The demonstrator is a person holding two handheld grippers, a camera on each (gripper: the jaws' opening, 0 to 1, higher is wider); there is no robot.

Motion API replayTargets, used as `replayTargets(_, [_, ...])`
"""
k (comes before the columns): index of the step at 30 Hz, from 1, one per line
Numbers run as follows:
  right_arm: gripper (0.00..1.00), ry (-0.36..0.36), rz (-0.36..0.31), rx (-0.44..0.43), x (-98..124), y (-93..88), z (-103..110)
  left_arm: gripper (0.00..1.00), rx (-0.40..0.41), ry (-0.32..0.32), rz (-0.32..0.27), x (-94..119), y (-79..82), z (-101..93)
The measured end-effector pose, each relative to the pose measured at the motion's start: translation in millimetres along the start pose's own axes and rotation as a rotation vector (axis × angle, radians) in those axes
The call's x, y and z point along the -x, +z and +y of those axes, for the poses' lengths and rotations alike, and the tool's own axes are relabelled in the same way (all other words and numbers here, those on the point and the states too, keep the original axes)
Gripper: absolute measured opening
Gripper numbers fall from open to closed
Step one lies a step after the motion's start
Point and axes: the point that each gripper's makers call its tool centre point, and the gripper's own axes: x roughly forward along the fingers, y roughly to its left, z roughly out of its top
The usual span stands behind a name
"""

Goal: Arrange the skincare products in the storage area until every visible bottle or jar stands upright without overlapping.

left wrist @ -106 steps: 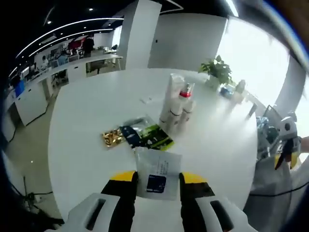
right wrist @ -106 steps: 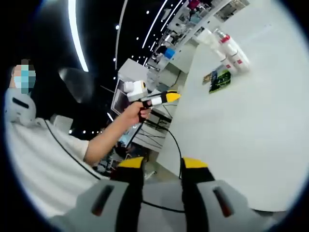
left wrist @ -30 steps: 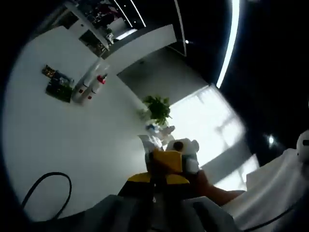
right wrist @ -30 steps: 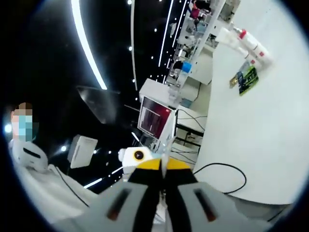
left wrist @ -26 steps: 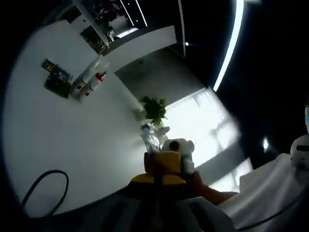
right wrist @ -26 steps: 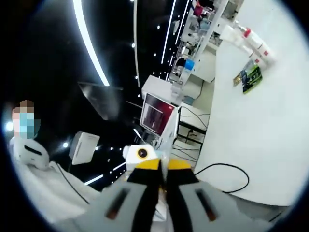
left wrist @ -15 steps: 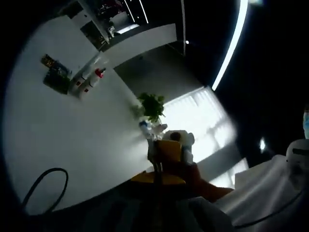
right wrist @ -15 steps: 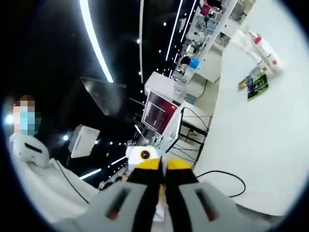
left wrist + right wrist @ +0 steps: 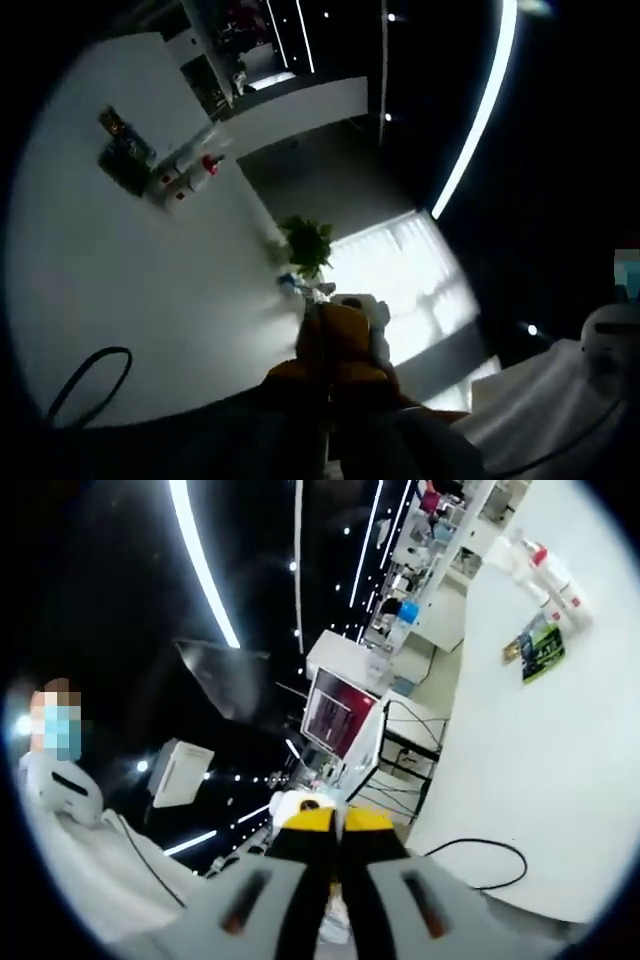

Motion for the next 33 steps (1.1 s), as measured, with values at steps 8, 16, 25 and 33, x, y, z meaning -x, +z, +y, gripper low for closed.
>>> replayTargets(8, [0.04,0.009,0.047,0.02,-4.3,-5.9,4.1,0.0,0.017,0.013,0.018,9.4,-7.0,-0.2])
replayTargets(16, [0.02,0.0,0.067,0.092,-7.8,-15.3,6.2,0.06,-0.022,0.044,-0.025,16.7,-11.3,0.2])
replayTargets(25, [0.02,0.012,0.072,0.115,-13.7,-23.0,11.3,0.04,0.02,0.025,-0.062,28.2,-14.1,-2.4])
replayTargets(33, [0.02,0.036,0.101,0.059,-26.1,-32.8,14.7,0.04,-0.012,0.03,-0.089,46.1,-18.7,-6.7])
